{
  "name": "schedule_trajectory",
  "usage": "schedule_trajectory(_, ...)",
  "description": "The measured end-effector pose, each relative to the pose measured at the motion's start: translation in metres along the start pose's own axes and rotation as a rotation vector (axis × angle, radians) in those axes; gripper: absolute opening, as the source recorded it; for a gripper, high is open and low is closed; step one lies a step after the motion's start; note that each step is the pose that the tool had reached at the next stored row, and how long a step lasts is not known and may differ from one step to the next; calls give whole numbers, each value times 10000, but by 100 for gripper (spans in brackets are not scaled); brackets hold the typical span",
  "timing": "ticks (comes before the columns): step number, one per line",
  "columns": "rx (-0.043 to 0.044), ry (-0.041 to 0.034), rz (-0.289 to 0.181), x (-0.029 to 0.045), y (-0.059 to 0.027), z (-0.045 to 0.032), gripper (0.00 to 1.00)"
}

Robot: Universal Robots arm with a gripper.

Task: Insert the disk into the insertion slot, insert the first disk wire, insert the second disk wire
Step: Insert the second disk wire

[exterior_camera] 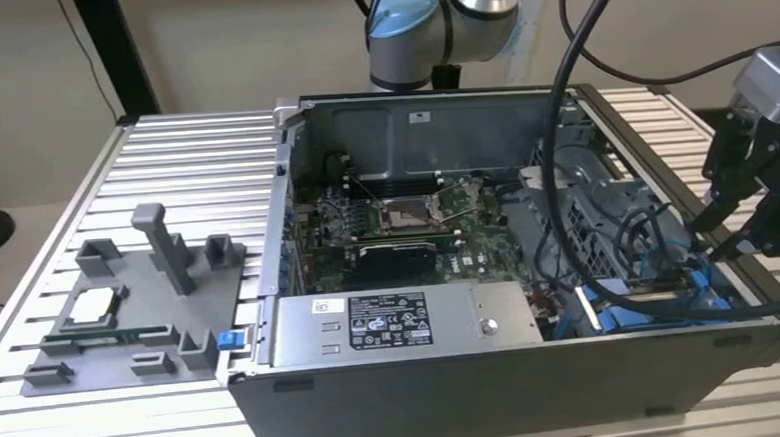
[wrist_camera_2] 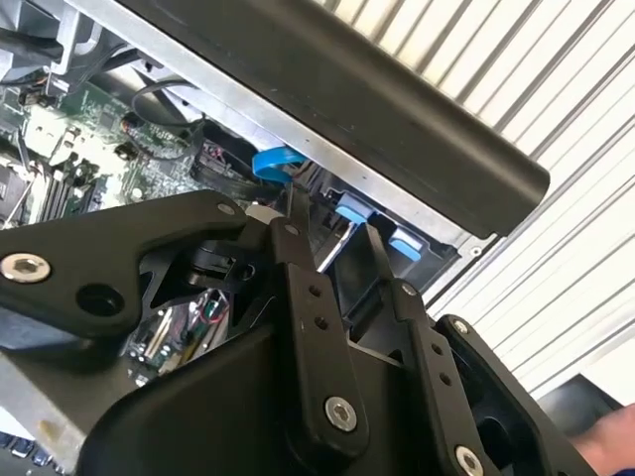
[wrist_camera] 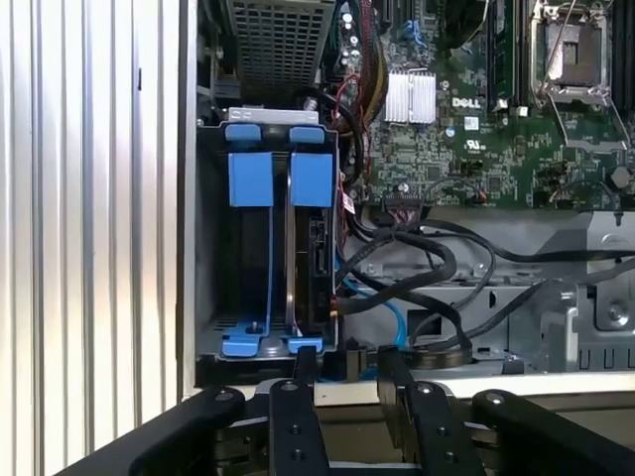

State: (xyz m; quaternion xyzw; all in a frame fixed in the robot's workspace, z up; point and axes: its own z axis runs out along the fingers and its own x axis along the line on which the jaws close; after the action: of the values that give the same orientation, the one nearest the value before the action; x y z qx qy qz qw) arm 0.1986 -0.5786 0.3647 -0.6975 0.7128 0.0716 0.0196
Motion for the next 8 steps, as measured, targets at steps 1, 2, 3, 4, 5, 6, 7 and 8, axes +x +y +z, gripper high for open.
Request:
schedule_trajectory(1,0,-46,11,1,0,4,100)
schedule_trajectory(2,0,-137,19,1,0,9,100)
schedule_trajectory(3,-2,-235,23,2,0,10,100)
schedule_trajectory(4,-3,-333,28,7,0,10,100)
schedule_trajectory(5,-6,-395,33,22,-1,10,100)
schedule_trajectory(6,-13,-433,40,44,-1,9,100)
schedule_trajectory(7,-20,-452,43,59,-2,6,100)
schedule_trajectory(8,-29,-472,47,76,-2,5,100)
